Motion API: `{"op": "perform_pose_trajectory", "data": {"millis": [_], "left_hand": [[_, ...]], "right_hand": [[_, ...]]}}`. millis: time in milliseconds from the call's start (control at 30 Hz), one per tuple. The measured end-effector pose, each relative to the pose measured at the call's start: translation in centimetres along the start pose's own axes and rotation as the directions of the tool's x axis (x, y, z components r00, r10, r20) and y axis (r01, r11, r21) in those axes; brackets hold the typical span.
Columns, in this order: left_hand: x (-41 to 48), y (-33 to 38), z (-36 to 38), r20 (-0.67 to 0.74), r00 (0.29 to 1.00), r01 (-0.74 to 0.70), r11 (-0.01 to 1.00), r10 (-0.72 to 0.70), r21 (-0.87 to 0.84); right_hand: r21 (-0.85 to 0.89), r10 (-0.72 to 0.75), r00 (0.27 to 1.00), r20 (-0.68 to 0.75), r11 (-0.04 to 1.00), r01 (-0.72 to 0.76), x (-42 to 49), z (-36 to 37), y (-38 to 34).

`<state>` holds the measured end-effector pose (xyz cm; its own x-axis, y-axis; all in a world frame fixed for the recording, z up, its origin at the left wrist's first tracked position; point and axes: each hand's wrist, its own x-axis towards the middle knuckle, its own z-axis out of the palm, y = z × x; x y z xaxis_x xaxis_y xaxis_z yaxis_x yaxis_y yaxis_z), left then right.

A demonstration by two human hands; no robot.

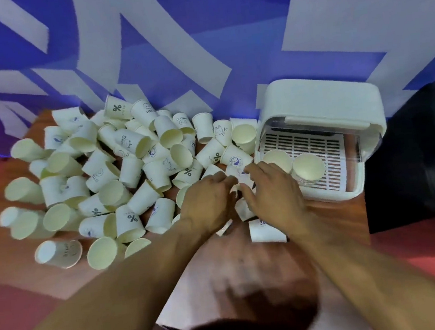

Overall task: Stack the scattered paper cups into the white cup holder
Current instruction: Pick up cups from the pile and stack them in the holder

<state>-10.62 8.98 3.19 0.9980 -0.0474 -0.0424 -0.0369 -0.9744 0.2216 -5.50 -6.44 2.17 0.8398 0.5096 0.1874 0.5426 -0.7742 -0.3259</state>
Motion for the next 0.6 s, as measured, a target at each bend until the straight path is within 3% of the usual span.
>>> {"op": "perform_pose_trajectory", "data": {"millis": [333, 500, 600], "left_hand": [[-7.9, -8.1, -4.2, -0.149, 0.944, 0.292, 0.955, -0.296, -0.049], [-7.6, -13.4, -5.1, -0.161, 0.913, 0.363, 0.926, -0.375, -0.102], [-6.0, -17.1, -5.6, -0.170, 0.914, 0.351, 0.929, -0.368, -0.121]], "right_hand": [[0.131, -0.158, 0.985, 0.066, 0.980, 0.149, 2.0, 1.5, -9.8], [0.167, -0.087, 0.992, 0.093, 0.983, 0.071, 4.7, 2.9, -13.0], [0.250, 0.050, 0.991, 0.127, 0.965, -0.081, 7.4, 3.8, -14.5]]}}
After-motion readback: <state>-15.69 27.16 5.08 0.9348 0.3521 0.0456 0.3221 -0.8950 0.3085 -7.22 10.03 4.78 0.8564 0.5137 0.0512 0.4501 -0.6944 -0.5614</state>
